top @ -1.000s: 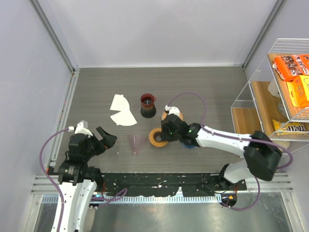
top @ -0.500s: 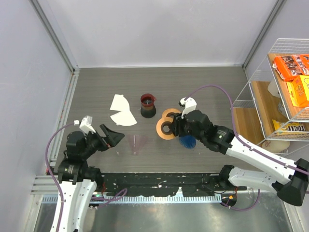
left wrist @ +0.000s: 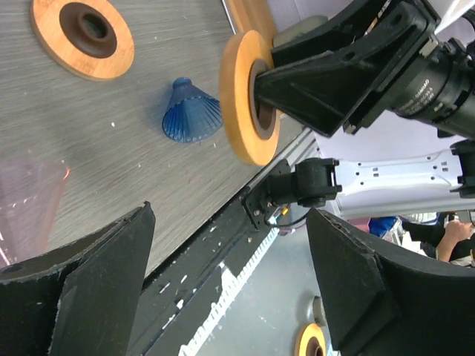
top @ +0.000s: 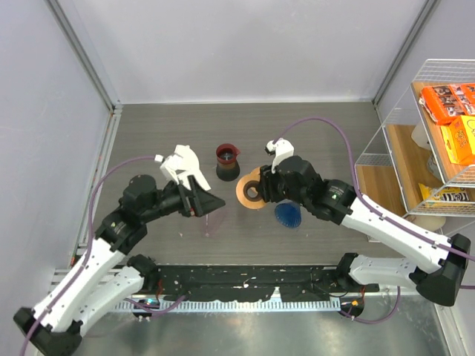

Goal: Place the coffee filter in the dripper

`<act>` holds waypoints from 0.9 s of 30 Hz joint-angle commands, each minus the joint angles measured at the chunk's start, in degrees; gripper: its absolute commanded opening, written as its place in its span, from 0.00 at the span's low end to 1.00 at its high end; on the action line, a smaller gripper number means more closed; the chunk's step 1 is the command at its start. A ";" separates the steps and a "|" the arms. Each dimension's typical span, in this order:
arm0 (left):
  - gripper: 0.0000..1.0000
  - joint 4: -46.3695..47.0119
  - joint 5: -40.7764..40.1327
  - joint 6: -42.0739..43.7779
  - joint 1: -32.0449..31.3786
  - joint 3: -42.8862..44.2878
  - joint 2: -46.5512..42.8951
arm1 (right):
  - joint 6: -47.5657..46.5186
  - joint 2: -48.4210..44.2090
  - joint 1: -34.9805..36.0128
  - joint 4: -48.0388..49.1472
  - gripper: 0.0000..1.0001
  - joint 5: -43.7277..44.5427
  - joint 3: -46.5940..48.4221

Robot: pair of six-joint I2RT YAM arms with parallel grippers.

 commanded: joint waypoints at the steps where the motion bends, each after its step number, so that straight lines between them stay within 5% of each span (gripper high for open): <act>1: 0.88 4.43 -7.88 1.65 -5.39 7.06 8.35 | 3.38 1.64 0.18 -4.67 0.27 0.55 5.20; 14: 0.48 9.00 -4.73 -1.07 -10.23 12.88 22.08 | 5.06 0.85 0.27 -5.11 0.27 -4.47 6.43; 23: 0.43 8.56 -4.64 -1.86 -10.59 13.84 23.84 | 5.23 -0.82 0.27 -2.57 0.27 -5.70 5.29; 27: 0.31 11.10 -1.92 -3.44 -10.59 14.02 24.46 | 5.14 -2.49 0.27 -0.28 0.27 -6.23 3.97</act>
